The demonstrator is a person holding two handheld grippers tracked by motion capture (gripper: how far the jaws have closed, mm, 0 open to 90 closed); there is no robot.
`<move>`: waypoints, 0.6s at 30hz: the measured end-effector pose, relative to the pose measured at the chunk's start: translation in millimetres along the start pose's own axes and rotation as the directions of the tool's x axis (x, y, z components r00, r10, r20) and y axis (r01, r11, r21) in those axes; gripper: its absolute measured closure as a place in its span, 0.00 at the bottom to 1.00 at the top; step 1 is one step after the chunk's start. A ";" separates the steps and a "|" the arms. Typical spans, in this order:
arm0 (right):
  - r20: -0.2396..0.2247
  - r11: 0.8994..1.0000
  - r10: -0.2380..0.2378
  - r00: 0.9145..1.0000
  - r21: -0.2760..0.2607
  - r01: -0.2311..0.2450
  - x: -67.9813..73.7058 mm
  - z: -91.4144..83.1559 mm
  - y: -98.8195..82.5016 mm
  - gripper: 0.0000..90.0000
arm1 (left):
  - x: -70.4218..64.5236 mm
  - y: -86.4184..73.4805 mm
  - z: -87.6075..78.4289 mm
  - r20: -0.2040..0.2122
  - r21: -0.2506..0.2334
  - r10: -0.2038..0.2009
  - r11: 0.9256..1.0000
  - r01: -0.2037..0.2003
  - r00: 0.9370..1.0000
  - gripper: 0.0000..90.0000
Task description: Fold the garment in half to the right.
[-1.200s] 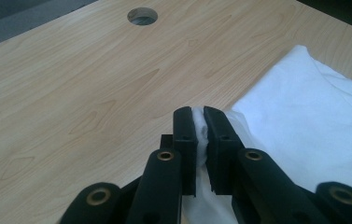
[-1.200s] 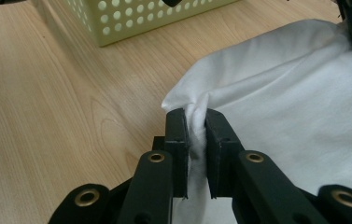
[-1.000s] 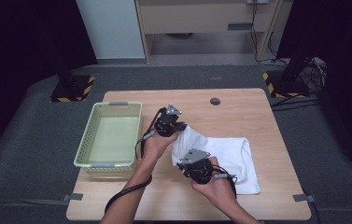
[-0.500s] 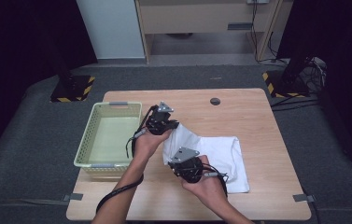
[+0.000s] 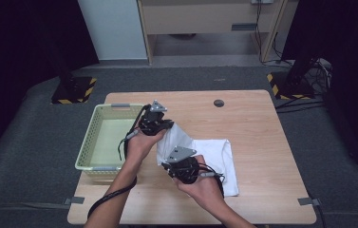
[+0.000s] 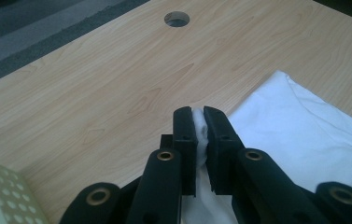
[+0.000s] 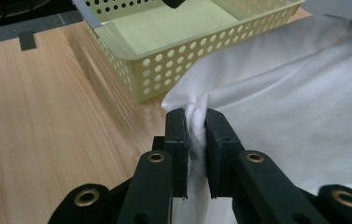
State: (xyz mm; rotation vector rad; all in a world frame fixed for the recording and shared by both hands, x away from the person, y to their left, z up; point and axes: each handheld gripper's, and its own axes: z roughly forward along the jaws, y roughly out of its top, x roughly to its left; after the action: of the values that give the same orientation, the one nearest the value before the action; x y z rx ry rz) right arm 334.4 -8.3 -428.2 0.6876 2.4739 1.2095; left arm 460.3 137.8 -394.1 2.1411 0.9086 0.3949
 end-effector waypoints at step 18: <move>0.001 0.999 0.052 0.999 -0.002 -0.052 -29.1 -44.4 -17.1 0.90 | -29.5 26.1 22.9 0.055 -0.025 0.009 1.000 -0.008 0.998 0.94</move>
State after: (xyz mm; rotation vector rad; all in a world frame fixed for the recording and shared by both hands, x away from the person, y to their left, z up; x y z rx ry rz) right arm 333.4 -62.1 -413.6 0.7555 2.4684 1.2296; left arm 464.4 92.7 -389.4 2.1238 0.8600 0.3480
